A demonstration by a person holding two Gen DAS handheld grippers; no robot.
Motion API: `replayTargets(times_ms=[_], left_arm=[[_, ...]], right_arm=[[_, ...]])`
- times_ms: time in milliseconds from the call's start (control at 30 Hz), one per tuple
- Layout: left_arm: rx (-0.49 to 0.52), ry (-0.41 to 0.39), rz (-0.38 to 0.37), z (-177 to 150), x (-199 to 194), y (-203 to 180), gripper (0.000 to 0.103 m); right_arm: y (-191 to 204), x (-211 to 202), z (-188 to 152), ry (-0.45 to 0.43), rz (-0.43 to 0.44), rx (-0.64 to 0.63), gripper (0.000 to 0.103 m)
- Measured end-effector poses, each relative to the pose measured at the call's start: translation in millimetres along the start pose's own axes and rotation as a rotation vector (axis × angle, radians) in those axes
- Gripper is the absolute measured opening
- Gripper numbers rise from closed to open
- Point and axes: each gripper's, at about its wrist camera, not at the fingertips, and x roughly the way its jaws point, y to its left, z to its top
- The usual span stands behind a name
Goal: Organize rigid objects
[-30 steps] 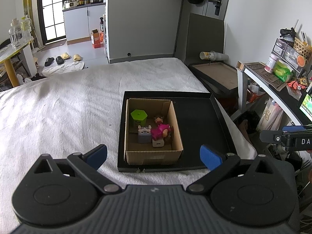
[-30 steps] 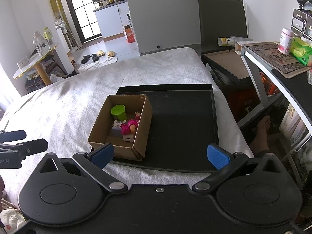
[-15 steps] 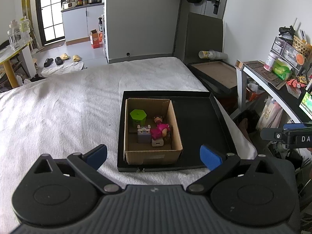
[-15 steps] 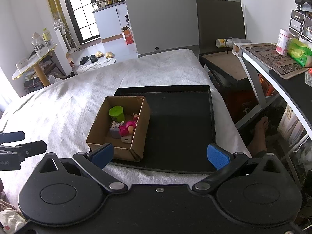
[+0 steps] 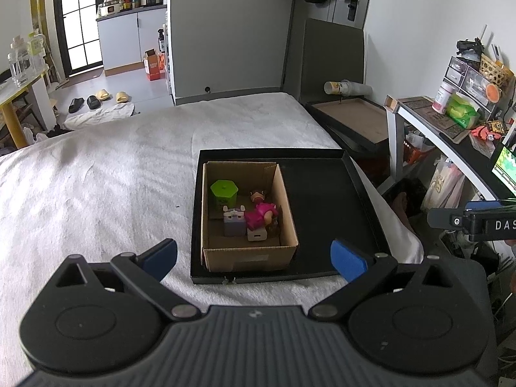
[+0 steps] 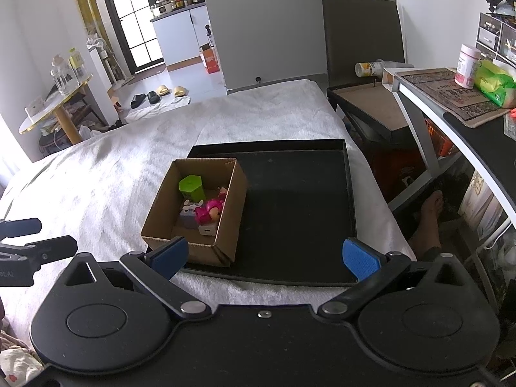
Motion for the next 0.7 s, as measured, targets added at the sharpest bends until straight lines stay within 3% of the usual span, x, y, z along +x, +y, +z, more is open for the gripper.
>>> replayTargets(times_ms=[700], left_arm=[[-0.036, -0.017, 0.009, -1.3, 6.8, 4.5, 0.101]], right_arm=[[-3.4, 6.5, -2.6, 0.028, 0.013, 0.015, 0.103]])
